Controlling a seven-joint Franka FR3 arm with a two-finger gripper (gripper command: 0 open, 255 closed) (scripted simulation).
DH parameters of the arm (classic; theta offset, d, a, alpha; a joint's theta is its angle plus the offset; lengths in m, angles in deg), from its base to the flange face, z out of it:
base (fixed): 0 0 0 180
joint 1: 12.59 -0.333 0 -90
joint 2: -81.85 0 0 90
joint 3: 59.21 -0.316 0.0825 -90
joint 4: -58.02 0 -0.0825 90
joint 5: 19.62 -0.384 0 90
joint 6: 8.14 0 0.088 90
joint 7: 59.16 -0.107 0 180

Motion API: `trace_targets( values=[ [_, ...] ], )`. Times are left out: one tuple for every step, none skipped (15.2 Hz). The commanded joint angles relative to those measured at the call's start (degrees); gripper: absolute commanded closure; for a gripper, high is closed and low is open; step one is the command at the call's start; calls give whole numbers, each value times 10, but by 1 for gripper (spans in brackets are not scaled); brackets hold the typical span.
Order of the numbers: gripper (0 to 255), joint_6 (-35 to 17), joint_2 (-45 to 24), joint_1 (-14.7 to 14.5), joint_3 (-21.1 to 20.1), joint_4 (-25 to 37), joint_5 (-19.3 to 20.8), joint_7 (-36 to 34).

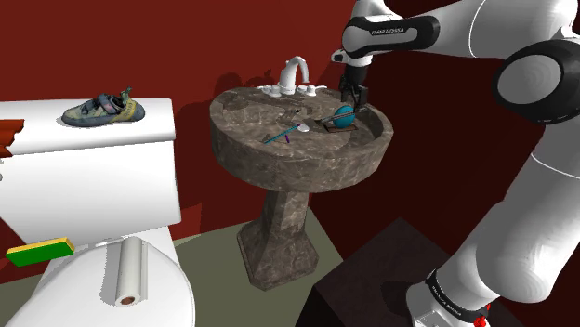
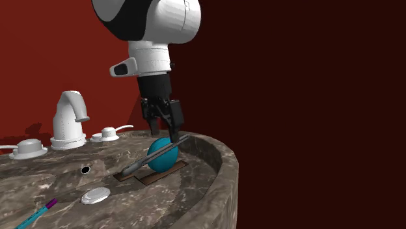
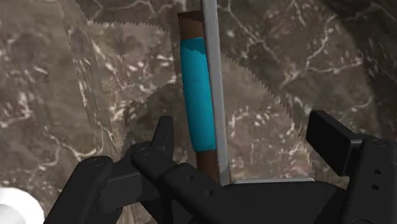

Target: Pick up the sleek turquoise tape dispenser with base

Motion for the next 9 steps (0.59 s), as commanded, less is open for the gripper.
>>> trace_targets(
  values=[
    [0,4,-39,3,-6,45,-10,44],
    [0,-3,-40,3,-7,37,-9,43],
    [0,-11,-40,3,-7,30,-9,42],
    [0,-18,-41,3,-7,23,-9,42],
    [0,-26,-41,3,-7,16,-9,41],
    [0,-33,-42,3,-8,10,-9,40],
    [0,-40,-43,3,-8,3,-10,39],
    [0,-47,-44,3,-8,-3,-10,38],
    [0,-52,-45,3,-8,-7,-10,38]
  ],
)
